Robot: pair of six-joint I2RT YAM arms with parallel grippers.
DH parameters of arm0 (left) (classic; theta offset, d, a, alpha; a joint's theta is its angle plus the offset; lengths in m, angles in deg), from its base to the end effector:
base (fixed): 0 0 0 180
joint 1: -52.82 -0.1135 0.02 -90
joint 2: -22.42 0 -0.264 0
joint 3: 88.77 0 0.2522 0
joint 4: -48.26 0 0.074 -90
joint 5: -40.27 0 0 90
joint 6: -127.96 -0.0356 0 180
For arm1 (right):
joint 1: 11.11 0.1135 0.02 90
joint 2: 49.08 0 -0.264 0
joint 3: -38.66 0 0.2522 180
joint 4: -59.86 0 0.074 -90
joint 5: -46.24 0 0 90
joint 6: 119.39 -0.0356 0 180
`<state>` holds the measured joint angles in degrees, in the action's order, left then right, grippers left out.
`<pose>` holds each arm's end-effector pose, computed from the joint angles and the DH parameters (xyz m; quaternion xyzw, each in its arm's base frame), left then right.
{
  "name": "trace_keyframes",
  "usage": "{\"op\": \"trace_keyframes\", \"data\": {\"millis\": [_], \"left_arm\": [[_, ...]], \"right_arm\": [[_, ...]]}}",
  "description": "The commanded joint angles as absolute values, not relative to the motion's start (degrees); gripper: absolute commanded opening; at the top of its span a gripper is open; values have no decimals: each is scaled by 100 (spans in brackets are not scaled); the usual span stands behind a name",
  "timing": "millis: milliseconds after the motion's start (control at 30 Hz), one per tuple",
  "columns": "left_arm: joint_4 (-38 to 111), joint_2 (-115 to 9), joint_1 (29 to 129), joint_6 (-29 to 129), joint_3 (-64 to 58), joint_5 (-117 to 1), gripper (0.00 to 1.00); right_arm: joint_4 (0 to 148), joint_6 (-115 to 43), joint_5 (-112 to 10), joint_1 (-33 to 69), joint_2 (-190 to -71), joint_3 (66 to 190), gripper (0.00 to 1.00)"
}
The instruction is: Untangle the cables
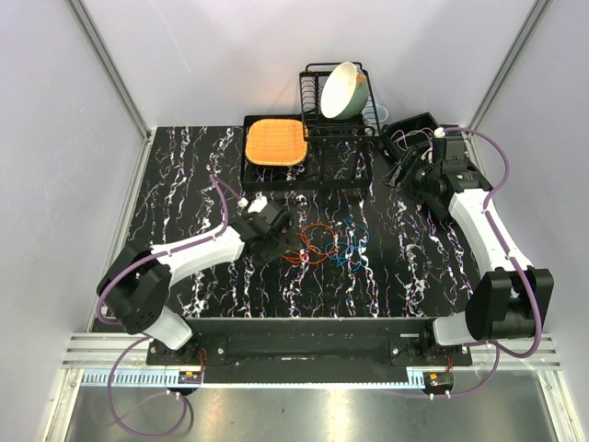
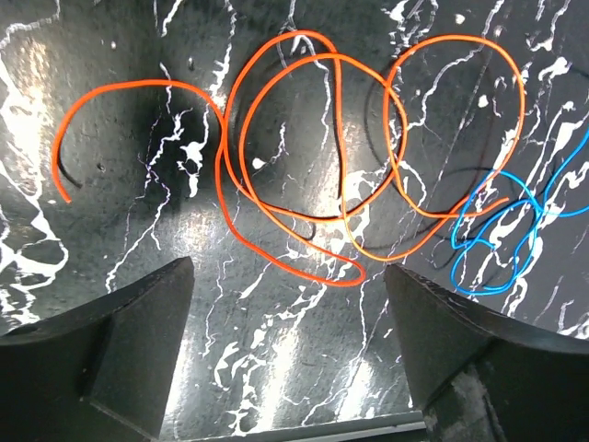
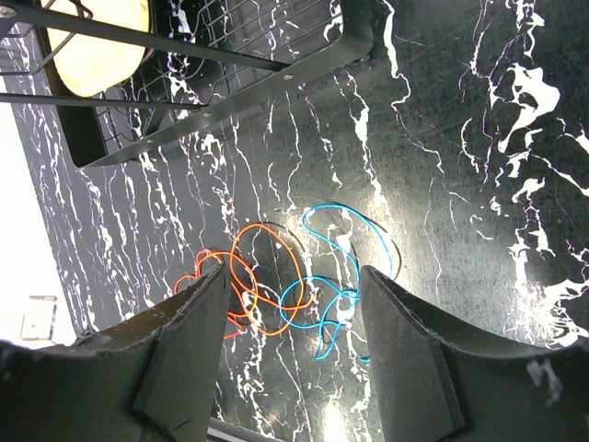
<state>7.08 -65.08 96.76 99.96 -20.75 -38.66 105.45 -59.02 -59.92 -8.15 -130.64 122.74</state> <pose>0.2205 -0.2030 0.1982 -0.1753 0.9471 -0.1450 0.2263 0.3113 0.0260 0.3118 0.1550 0.8966 0.2344 0.3422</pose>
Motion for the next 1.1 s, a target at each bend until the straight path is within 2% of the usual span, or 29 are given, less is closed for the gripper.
{"op": "trace_keyframes", "data": {"millis": [0, 233, 333, 400, 467, 700, 933, 1067], "left_arm": [[1385, -6520, 9615, 10335, -2122, -4086, 87], [1323, -6880, 9580, 10265, -1981, -4041, 82], [1315, -7056, 9580, 10265, -1937, -4050, 76], [1332, -7144, 9571, 10256, -1920, -4059, 44], [1324, -7118, 9580, 10195, -1902, -4041, 0], [674, -6407, 9597, 9291, -1070, -3321, 0], [-3, -5643, 9642, 7271, 750, -3242, 0], [-30, -4932, 9677, 6645, 1235, -3495, 0]], "right_arm": [[10385, -5839, -6054, -786, -12791, 12238, 64], [10376, -5831, -6072, -786, -12853, 12264, 64], [10376, -5813, -6046, -778, -12853, 12265, 64], [10385, -5813, -6037, -786, -12844, 12256, 64], [10385, -5804, -6028, -778, -12871, 12247, 64], [10377, -5804, -6028, -786, -12906, 12291, 64], [10219, -5909, -6300, -778, -12818, 12300, 64], [10078, -5927, -6423, -777, -12651, 12265, 64]]}}
